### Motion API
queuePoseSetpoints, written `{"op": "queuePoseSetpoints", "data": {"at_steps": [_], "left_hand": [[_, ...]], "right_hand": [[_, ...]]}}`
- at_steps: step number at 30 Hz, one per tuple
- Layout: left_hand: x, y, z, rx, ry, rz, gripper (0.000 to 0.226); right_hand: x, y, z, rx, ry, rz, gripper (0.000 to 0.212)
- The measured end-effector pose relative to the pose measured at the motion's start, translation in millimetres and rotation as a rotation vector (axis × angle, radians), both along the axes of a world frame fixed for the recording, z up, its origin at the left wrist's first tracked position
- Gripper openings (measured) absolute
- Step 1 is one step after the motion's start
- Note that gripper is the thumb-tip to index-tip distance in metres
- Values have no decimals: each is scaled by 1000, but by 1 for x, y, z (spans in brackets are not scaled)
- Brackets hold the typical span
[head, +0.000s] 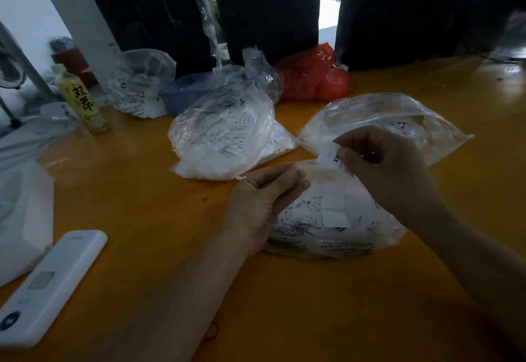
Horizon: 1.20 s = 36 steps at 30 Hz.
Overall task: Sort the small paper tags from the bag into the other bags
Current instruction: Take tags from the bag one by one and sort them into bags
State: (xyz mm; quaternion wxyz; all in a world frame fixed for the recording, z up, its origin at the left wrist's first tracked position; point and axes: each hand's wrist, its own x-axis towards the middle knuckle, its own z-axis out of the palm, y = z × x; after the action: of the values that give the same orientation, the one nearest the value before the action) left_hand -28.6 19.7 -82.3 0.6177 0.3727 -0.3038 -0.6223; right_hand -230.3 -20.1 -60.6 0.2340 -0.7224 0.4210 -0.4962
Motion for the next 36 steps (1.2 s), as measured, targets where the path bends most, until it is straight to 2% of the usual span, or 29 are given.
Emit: {"op": "queuePoseSetpoints", "data": {"at_steps": [3,10,16,20,26,36], "left_hand": [[0,0,0,-5,-20,-15,23],[-3,1,-1,-36,-128,-38,42],[-4,2,-2,-50,-177,-30,35],[-3,2,-4,-43,-175,-19,30],[-2,2,-5,-30,-148,-15,26],[-3,1,-6,-44,-165,-21,45]], "right_hand": [[1,1,-1,-71,104,-45,15],[3,5,-3,-111,221,-43,19],[6,8,2,-246,368,-38,15],[5,9,2,-239,361,-15,16],[3,11,5,-214,143,-42,17],[6,8,-1,-257,293,-34,16]]}}
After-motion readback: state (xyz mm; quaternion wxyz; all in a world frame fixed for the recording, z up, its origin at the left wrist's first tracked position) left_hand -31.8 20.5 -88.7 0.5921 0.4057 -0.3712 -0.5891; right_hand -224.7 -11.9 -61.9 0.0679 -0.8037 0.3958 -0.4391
